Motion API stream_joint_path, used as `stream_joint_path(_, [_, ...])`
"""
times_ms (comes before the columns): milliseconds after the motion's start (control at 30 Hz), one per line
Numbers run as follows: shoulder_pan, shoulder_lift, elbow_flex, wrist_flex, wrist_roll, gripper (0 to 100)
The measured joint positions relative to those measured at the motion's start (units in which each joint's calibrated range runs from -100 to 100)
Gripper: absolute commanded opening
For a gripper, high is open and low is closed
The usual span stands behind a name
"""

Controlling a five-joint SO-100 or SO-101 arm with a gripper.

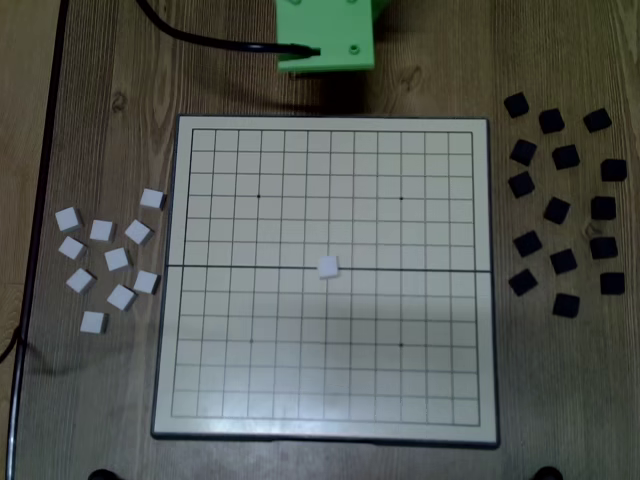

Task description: Grasp a White stone and put it on the board on position (0,0).

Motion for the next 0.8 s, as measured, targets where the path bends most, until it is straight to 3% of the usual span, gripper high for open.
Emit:
stream_joint_path(367, [0.32,-12.6,10.19,1.03,0.63,6])
stream_joint_path(800, [-0.32,-14.16,10.73,1.35,1.86,7])
